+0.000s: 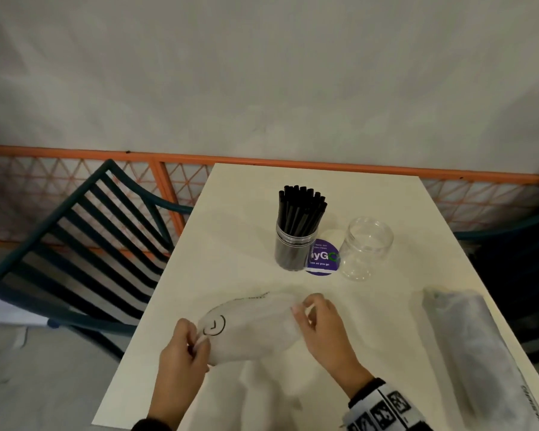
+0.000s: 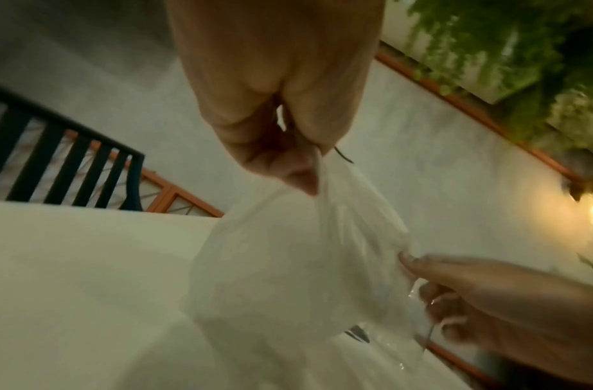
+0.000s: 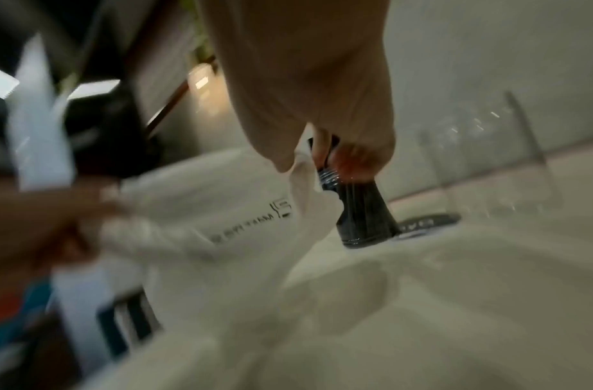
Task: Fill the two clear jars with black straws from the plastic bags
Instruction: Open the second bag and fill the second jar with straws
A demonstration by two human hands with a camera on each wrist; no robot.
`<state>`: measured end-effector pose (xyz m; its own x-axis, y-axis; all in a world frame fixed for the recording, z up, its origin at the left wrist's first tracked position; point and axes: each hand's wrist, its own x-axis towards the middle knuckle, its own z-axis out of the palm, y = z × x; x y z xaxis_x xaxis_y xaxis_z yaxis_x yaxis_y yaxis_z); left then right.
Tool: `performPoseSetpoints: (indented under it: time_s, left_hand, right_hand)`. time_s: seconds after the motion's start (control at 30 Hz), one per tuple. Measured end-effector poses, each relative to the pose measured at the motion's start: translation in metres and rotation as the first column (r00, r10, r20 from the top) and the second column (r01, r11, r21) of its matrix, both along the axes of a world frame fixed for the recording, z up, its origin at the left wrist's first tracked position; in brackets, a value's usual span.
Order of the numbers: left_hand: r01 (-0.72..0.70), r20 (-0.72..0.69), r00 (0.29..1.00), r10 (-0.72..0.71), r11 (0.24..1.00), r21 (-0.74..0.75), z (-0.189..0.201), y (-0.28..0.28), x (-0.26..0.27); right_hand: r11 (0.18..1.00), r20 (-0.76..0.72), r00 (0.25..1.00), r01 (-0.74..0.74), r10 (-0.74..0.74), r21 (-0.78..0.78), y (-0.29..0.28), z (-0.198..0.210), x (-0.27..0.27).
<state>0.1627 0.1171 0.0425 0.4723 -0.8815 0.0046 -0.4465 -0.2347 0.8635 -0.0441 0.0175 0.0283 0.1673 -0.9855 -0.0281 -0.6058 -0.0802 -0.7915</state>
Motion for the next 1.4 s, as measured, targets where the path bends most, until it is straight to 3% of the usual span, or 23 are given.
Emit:
performPoseSetpoints:
  time_s: [0.07,0.2,0.4,0.57,0.73,0.8,0.87,0.93,1.0,1.07,1.13,1.2,1.27,1.33,1.4]
  left_hand:
    - [0.028,-0.195,0.981,-0.013,0.997,0.072,0.001,-0.002,0.001]
    - [0.101,-0.518,0.855,-0.021,0.987,0.125,0.003,-0.004,0.008]
    - [0.343,-0.732,0.658,-0.178,0.936,0.080,0.009,-0.006,0.019]
    - [0.405,-0.659,0.699,-0.279,0.913,0.043,0.003,-0.011,0.023]
    - [0.453,-0.677,0.638,-0.367,0.890,-0.056,0.002,-0.015,0.032]
    - [0.455,-0.659,0.638,-0.398,0.886,-0.095,0.002,-0.016,0.032]
    - [0.393,-0.626,0.683,-0.377,0.912,-0.119,0.004,-0.018,0.033]
    - [0.289,-0.471,0.815,-0.339,0.941,-0.178,0.008,-0.019,0.039]
    - [0.246,-0.090,0.959,-0.268,0.948,-0.204,0.007,-0.020,0.047]
    - [0.232,0.205,0.959,-0.196,0.958,-0.166,0.003,-0.022,0.049]
    - [0.171,0.220,0.966,-0.133,0.972,-0.161,-0.005,-0.023,0.045]
    - [0.168,0.120,0.981,-0.152,0.976,-0.138,-0.010,-0.026,0.043]
    - [0.231,0.051,0.973,-0.226,0.964,-0.129,-0.016,-0.025,0.046]
    - [0.291,-0.017,0.955,-0.294,0.950,-0.109,-0.018,-0.020,0.052]
    - [0.372,-0.118,0.916,-0.384,0.922,-0.110,-0.016,-0.015,0.056]
  right_hand:
    - [0.965,0.202,0.977,-0.120,0.073,0.235,0.003,-0.001,0.002]
    - [0.856,0.430,0.893,-0.320,0.130,0.406,0.008,0.003,-0.008]
    - [0.854,0.500,0.862,-0.323,0.087,0.408,0.017,0.002,-0.009]
    - [0.868,0.492,0.861,-0.337,0.128,0.365,0.024,0.006,0.000]
    - [0.887,0.504,0.847,-0.354,0.169,0.297,0.031,0.012,0.009]
    - [0.904,0.466,0.864,-0.339,0.191,0.259,0.033,0.012,0.014]
    - [0.954,0.370,0.916,-0.235,0.154,0.186,0.033,0.010,0.016]
    - [0.999,0.208,0.978,-0.021,0.012,0.040,0.030,0.006,0.012]
    - [0.986,0.080,0.985,0.158,-0.153,-0.062,0.026,0.004,0.003]
    - [0.974,-0.048,0.978,0.197,-0.204,-0.115,0.027,0.003,0.001]
    - [0.977,-0.110,0.977,0.170,-0.184,-0.127,0.029,0.000,0.003]
    - [0.993,-0.017,0.994,0.111,-0.112,-0.046,0.030,-0.004,0.003]
    - [0.992,0.168,0.985,0.005,-0.026,0.128,0.031,-0.005,-0.001]
    - [0.948,0.366,0.931,-0.112,-0.005,0.297,0.034,-0.002,-0.006]
    - [0.919,0.513,0.858,-0.174,-0.035,0.354,0.036,0.004,-0.010]
